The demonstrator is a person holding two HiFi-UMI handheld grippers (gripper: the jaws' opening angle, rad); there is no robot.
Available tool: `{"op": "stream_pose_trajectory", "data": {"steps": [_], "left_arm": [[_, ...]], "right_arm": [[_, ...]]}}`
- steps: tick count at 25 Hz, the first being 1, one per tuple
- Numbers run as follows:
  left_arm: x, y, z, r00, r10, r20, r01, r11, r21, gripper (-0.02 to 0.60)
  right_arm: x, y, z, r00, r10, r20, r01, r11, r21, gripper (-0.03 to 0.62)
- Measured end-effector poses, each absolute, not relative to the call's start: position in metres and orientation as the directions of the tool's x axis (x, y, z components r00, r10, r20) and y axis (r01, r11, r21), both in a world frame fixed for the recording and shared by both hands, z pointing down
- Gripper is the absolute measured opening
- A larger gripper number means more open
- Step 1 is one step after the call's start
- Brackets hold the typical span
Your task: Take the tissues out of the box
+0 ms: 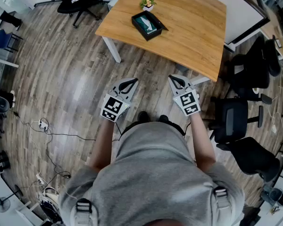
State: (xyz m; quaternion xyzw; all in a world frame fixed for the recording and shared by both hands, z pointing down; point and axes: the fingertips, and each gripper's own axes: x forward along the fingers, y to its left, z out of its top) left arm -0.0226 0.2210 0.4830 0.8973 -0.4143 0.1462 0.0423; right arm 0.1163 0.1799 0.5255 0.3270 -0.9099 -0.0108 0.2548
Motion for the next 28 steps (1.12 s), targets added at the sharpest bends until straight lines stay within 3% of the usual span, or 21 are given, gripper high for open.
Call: {"op": "stream_pose_trajectory", "data": {"steps": [28], "left_arm": [[-0.039, 0.237, 0.487, 0.623, -0.718, 0.309, -0.746, -0.665, -0.043, 0.023]], "right_arm": [[0.097, 0.197, 0.531, -0.647, -0.638, 0.417, -0.626, 0.757, 0.187, 0.005]]}}
